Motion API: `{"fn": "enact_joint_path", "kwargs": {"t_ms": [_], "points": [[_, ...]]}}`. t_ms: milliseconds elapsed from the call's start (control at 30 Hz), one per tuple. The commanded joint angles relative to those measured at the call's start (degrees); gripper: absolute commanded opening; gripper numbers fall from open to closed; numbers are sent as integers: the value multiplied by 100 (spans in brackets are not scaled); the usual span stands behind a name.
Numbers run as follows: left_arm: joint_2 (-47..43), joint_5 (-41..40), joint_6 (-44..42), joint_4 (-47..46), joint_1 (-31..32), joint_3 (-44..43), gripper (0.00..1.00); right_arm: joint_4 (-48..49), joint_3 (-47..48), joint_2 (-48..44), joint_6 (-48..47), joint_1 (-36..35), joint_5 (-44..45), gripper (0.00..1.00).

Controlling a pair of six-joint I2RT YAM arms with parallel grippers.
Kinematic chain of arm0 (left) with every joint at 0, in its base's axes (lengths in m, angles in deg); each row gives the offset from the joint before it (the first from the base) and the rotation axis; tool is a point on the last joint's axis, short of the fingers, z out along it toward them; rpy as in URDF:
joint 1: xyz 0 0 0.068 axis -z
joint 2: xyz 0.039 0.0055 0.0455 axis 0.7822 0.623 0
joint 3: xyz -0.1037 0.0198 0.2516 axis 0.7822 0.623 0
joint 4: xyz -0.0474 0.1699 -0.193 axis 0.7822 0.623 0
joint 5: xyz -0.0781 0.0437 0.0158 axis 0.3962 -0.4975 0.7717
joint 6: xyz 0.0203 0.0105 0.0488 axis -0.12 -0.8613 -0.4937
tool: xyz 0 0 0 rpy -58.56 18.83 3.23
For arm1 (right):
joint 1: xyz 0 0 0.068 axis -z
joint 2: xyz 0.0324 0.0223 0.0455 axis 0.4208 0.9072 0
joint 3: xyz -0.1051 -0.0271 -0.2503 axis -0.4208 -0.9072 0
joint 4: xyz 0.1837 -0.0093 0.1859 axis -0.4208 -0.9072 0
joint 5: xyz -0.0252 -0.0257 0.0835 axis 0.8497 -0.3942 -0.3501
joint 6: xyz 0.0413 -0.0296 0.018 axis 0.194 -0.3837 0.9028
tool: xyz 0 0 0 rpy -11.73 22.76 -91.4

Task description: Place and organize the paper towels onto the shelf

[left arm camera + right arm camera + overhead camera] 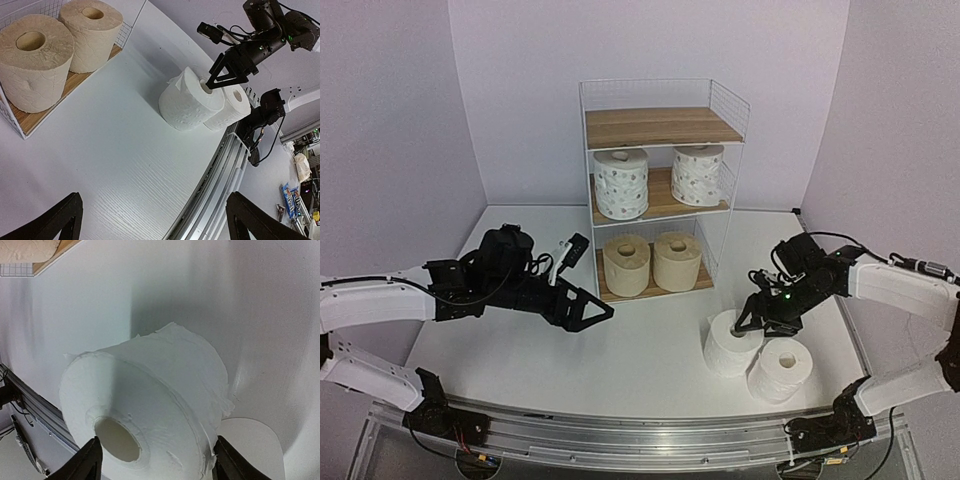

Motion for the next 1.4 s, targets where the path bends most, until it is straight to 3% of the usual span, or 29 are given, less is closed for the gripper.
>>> {"fn": "enact_joint_path", "kwargs": {"t_ms": [0,133,267,433,733,967,1367], "points": [[114,167,-101,-254,5,-105,100,-70,44,307,-105,-28,73,61],[213,364,-271,-257,6,-185,100,-77,144,460,-121,-27,-135,36],[377,685,-711,-278,102,-330,100,-240,442,315,-12,-40,-355,25],[845,-436,-1484,-211,1095,-985,100,-785,1089,356,378,-78,-1246,21],[1893,-882,-1701,-1086,1456,-1593,100,-1275,2135,495,1502,-374,-2061,24],[2372,-1966,-2040,-1487,1792,-1968,100,-1363,2541,552,1974,-502,-2296,21],[2899,-1622,-2208,-1645,1854,-2475,100,-1466,2777,788,1819,-625,-2497,20]]}}
